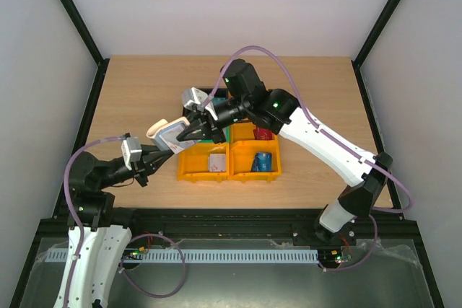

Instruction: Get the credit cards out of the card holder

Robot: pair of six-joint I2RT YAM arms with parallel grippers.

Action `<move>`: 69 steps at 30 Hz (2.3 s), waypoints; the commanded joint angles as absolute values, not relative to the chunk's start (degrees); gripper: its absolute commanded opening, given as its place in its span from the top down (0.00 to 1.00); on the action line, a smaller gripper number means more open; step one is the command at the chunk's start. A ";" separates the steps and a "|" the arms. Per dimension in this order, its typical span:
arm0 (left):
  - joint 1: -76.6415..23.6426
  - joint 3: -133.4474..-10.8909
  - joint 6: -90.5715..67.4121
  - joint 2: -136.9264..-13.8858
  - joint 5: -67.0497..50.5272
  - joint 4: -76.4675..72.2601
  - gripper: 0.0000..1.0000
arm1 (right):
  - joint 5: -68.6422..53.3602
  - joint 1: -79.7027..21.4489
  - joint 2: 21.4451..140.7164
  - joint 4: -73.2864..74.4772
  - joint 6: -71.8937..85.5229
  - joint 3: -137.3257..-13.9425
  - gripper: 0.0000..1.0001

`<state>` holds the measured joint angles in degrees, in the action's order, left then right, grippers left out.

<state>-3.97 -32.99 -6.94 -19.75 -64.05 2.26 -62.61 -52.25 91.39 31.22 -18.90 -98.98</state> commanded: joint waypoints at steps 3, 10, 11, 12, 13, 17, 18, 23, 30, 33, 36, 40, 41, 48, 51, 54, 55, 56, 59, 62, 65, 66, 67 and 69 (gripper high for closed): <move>-4.34 -33.21 -12.36 -19.26 -53.64 -2.76 0.83 | -63.56 -53.20 92.26 29.08 -18.83 -100.26 0.99; -2.64 -32.76 -16.84 -17.98 -26.39 2.42 0.33 | -44.23 -45.17 84.99 2.68 7.68 -85.76 0.98; -2.42 -32.71 -17.26 -17.82 -24.71 3.06 0.31 | -38.41 -45.01 84.65 2.89 8.90 -85.38 0.98; -2.17 -32.74 -17.61 -17.64 -23.74 3.57 0.30 | -32.31 -44.99 84.67 4.12 9.74 -85.65 0.99; -2.13 -32.72 -17.85 -17.47 -23.33 3.65 0.30 | -28.20 -45.00 84.99 5.45 10.45 -86.34 0.98; -1.93 -31.91 -17.99 -17.36 -32.30 0.24 0.41 | -26.07 -45.14 85.37 6.10 12.62 -86.79 0.98; -1.93 -31.26 -18.78 -17.52 -37.66 -2.19 0.48 | -26.80 -45.30 85.25 5.28 13.06 -86.38 0.98; -4.78 -26.71 -33.72 -20.04 -55.38 -18.89 0.64 | -30.02 -49.04 85.61 2.14 12.24 -84.89 0.98; -7.21 -28.63 -38.55 -25.18 -53.03 -19.62 0.64 | -38.47 -50.80 86.11 0.59 9.56 -84.98 0.98; -7.09 -27.46 -44.08 -25.57 -51.10 -22.11 0.61 | -43.19 -50.72 85.85 0.57 8.27 -84.97 0.98; -6.71 -27.39 -44.58 -25.50 -50.42 -22.59 0.60 | -46.20 -50.73 85.37 0.80 6.86 -84.68 0.98; -6.59 -27.97 -44.48 -25.70 -50.01 -22.43 0.59 | -48.46 -50.79 85.38 0.73 6.35 -84.75 0.98; -6.57 -28.07 -44.48 -25.81 -49.70 -22.30 0.59 | -48.88 -50.79 85.54 0.68 6.36 -84.77 0.98; -5.86 -29.03 -41.79 -25.67 -46.44 -16.97 0.58 | -50.93 -50.72 85.45 1.51 5.28 -84.98 0.98; -5.71 -29.26 -40.33 -25.66 -44.77 -15.90 0.58 | -52.03 -50.75 85.59 3.29 3.99 -85.79 0.98; -5.78 -29.19 -38.61 -25.82 -45.35 -15.88 0.59 | -54.58 -50.74 85.99 2.69 4.44 -85.87 0.98; -6.00 -29.22 -37.44 -25.84 -45.74 -15.72 0.59 | -55.20 -50.84 86.21 2.01 5.03 -85.81 0.98; -6.12 -29.31 -36.97 -25.80 -45.97 -15.32 0.60 | -55.43 -50.86 86.51 1.39 5.56 -85.72 0.98; -6.39 -28.99 -37.75 -25.97 -47.47 -16.32 0.61 | -55.47 -51.36 87.46 -1.24 7.34 -85.58 0.99; -6.66 -28.21 -39.32 -26.17 -49.69 -18.74 0.63 | -54.92 -51.50 88.47 -5.42 10.06 -85.22 0.98; -6.68 -27.25 -42.13 -26.43 -52.16 -22.25 0.64 | -52.49 -51.51 90.13 -10.57 13.71 -84.58 0.98; -6.68 -26.86 -43.77 -26.50 -52.96 -24.11 0.64 | -52.31 -51.52 90.77 -11.95 14.93 -84.62 0.98; -6.68 -26.48 -45.37 -26.54 -53.64 -26.03 0.64 | -52.58 -51.54 91.63 -12.91 15.81 -84.90 0.98; -6.68 -26.03 -48.51 -26.50 -55.26 -30.33 0.63 | -54.22 -51.51 93.06 -14.88 17.87 -85.45 0.98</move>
